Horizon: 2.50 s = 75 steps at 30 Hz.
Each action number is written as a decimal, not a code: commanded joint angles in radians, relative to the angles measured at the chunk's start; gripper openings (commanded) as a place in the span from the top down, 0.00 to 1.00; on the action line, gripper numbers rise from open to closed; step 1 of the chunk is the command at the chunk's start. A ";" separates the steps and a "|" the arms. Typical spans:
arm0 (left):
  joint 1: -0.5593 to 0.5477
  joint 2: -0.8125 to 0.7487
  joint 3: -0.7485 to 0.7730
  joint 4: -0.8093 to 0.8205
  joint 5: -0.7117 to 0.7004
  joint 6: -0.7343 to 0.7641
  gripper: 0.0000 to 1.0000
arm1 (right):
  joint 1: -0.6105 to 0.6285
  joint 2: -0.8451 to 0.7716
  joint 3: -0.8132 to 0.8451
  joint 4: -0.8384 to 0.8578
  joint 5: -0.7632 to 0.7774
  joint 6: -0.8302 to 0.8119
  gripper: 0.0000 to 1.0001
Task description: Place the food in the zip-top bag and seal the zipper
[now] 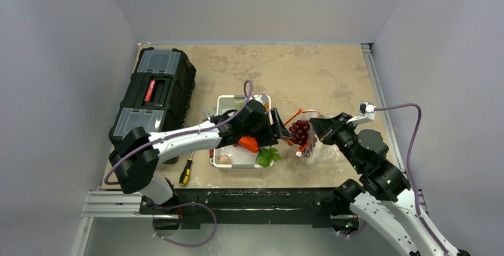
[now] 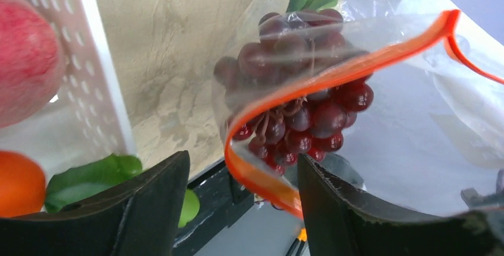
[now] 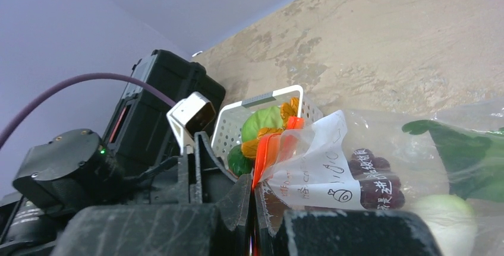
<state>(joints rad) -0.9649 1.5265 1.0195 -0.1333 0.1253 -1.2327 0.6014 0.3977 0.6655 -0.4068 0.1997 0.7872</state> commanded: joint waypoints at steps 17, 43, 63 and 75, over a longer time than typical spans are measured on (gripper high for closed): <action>-0.077 0.046 0.319 -0.116 -0.070 0.243 0.96 | 0.001 -0.034 0.024 -0.013 0.130 -0.109 1.00; -0.087 0.147 0.548 -0.160 0.087 0.327 0.98 | 0.001 -0.012 0.078 -0.036 0.270 -0.202 1.00; -0.051 0.092 0.509 -0.193 0.079 0.335 0.87 | 0.001 0.023 0.096 0.008 0.264 -0.231 1.00; -0.006 0.009 0.349 -0.241 0.034 0.356 0.32 | 0.001 0.067 -0.060 0.066 0.323 -0.233 1.00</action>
<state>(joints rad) -0.9829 1.6287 1.3701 -0.3527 0.1940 -0.9192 0.6014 0.4587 0.5842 -0.3889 0.4812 0.5766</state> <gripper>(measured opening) 0.632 0.004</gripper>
